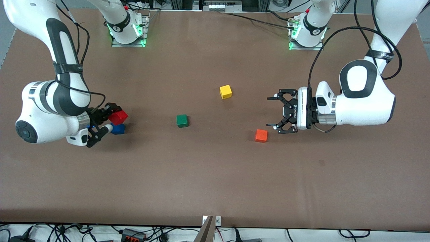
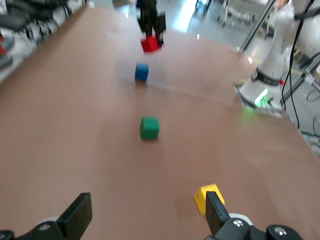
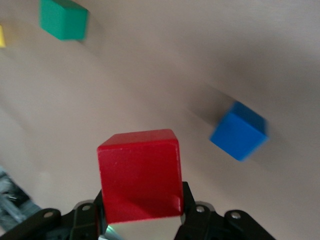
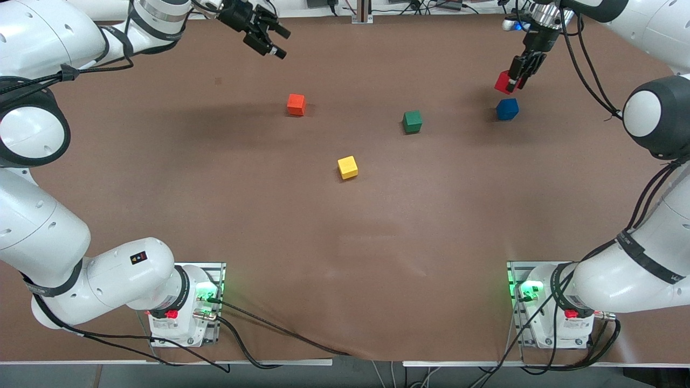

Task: Pass red block to right arm, stack on blue
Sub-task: 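Carry the red cube with the right gripper over the blue cube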

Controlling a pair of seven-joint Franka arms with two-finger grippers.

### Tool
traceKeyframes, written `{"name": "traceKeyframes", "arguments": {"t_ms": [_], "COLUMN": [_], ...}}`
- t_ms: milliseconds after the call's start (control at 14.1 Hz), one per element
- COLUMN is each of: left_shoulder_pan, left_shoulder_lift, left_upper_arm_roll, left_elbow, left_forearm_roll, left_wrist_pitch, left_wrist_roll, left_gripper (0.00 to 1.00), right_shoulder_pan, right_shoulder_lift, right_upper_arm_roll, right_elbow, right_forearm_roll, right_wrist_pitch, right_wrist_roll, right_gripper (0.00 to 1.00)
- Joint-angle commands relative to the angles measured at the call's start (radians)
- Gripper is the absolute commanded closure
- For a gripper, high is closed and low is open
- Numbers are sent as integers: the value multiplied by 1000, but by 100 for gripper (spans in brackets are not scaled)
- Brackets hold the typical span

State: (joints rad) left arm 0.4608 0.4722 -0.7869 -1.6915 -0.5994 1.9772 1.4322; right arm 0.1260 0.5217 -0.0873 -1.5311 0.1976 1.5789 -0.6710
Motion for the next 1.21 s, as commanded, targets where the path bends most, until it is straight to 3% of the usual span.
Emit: {"name": "traceKeyframes", "arguments": {"t_ms": [0, 285, 712, 996, 1139], "left_shoulder_pan": [15, 12, 15, 13, 4], "left_shoulder_lift": [-24, -26, -21, -20, -21], "left_upper_arm_roll": [3, 0, 5, 12, 12], "left_elbow": [-5, 0, 68, 177, 220], "left_forearm_roll": [194, 504, 890, 931, 932], "left_wrist_pitch": [-32, -70, -107, -289, -380], "left_wrist_roll": [-131, -407, -672, -944, -1083], "left_gripper": [0, 0, 0, 0, 0], "right_shoulder_pan": [-20, -40, -42, -31, -8], "right_shoulder_lift": [-31, -29, -20, -29, -57], "right_upper_arm_roll": [12, 12, 12, 12, 11], "right_elbow": [-41, -89, -83, -96, -148], "right_forearm_roll": [-102, -127, -129, -142, -167], "right_wrist_pitch": [71, 165, 164, 168, 232], "right_wrist_roll": [-73, -47, 419, 613, 658], "right_gripper": [100, 100, 100, 100, 100]}}
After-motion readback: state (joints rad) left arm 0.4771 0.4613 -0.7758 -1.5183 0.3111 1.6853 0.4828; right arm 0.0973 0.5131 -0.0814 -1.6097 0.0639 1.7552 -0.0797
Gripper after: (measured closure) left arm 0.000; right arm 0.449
